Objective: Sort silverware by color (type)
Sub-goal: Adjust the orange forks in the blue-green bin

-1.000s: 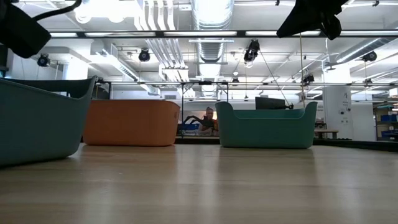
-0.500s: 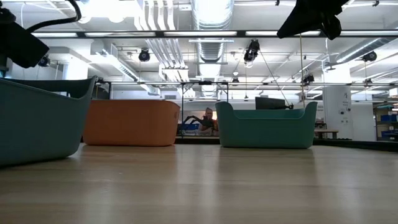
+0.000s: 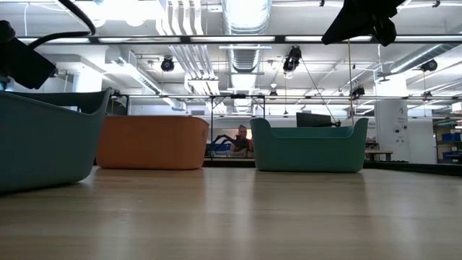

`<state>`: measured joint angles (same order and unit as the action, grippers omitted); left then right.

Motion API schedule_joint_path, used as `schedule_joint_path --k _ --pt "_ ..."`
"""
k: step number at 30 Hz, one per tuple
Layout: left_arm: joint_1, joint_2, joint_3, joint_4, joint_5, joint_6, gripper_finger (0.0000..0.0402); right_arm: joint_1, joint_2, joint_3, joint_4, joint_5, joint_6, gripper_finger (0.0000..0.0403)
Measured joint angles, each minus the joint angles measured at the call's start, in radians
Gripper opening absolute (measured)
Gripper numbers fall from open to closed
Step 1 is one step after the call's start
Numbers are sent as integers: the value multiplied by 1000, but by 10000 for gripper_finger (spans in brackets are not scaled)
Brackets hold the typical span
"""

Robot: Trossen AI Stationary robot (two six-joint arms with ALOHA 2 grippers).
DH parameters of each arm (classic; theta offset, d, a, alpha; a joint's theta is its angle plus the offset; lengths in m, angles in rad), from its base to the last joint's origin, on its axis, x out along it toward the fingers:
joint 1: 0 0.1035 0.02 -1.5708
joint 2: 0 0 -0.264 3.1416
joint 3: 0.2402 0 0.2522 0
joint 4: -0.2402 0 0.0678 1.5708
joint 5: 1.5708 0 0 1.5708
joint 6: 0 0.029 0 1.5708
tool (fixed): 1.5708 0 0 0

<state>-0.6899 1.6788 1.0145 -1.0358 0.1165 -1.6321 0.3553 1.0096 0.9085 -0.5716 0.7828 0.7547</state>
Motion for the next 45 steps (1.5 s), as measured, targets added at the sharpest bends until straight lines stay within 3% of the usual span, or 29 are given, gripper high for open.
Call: schedule_joint_path --k 22,45 --pt "0 -7 32 13 -3 1 41 0 0 0 0 1 -4 9" --pt "0 -14 202 -74 6 -20 36 0 -1 0 1 -32 -61 9"
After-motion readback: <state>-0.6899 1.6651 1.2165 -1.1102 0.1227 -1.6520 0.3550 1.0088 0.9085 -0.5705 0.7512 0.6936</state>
